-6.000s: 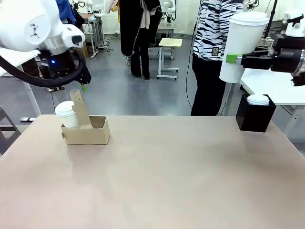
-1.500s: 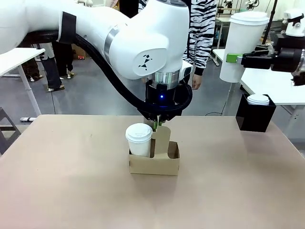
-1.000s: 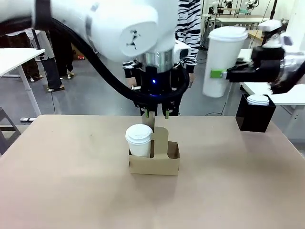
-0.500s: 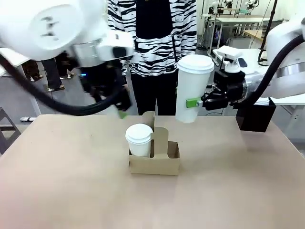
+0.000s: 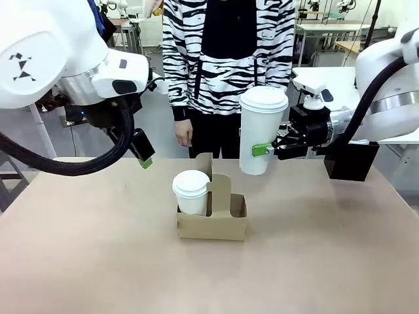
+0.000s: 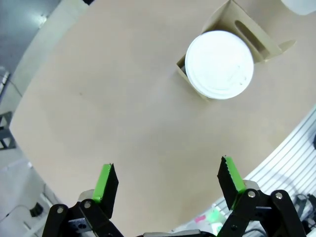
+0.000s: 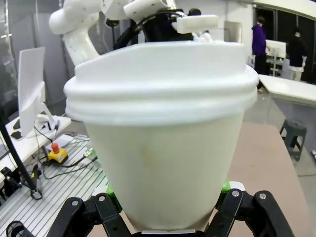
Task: Pour a drink into a cup and package it in a carrier.
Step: Insert the held 600 ml Paper Cup into the Cup Carrier.
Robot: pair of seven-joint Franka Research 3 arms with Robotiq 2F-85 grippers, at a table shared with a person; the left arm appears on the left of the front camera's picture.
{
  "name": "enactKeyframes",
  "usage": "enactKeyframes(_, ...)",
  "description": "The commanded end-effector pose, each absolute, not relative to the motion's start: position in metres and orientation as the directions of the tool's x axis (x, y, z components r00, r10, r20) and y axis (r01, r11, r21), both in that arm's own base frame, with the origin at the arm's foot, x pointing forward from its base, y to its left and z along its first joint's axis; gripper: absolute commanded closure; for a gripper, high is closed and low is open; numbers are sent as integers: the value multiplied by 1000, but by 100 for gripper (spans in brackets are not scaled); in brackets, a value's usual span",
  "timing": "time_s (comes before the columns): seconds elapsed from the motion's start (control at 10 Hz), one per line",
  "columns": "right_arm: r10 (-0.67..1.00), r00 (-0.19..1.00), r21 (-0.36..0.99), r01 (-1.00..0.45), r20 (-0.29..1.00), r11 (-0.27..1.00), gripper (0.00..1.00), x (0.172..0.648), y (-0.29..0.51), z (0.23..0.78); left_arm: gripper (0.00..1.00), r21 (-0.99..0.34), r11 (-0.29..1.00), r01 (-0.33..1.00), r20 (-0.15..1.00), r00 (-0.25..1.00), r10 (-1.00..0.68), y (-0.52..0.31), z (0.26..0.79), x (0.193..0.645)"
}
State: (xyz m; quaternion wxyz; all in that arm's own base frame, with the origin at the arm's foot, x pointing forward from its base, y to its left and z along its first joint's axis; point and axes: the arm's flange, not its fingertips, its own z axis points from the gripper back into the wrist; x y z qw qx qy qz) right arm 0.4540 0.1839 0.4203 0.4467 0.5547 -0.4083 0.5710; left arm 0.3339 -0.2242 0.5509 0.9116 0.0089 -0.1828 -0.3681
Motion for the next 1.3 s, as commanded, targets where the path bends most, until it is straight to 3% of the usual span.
enactKeyframes(0.0,61,14,29,-965,998,-259,19,455,182,420,0,155,727,669,337,656,-675,-218,549,334)
enactKeyframes(0.1,84,15,32,-978,996,-208,19,465,188,416,0,120,698,706,415,603,-681,-205,539,339)
enactKeyframes(0.4,52,47,58,-968,998,-242,19,479,207,395,0,39,539,841,550,433,-715,-167,515,330)
enactKeyframes(0.6,53,79,91,-957,995,-277,19,489,218,379,0,129,486,865,548,346,-761,-135,484,335)
enactKeyframes(1.0,49,87,99,-921,995,-376,19,489,236,353,0,41,425,904,645,301,-703,-92,440,347)
enactKeyframes(1.1,49,79,92,-911,996,-402,19,489,239,346,0,112,485,868,576,341,-743,-107,487,370)
enactKeyframes(1.2,42,55,67,-903,998,-423,19,489,243,339,0,112,485,868,576,341,-743,-107,487,370)
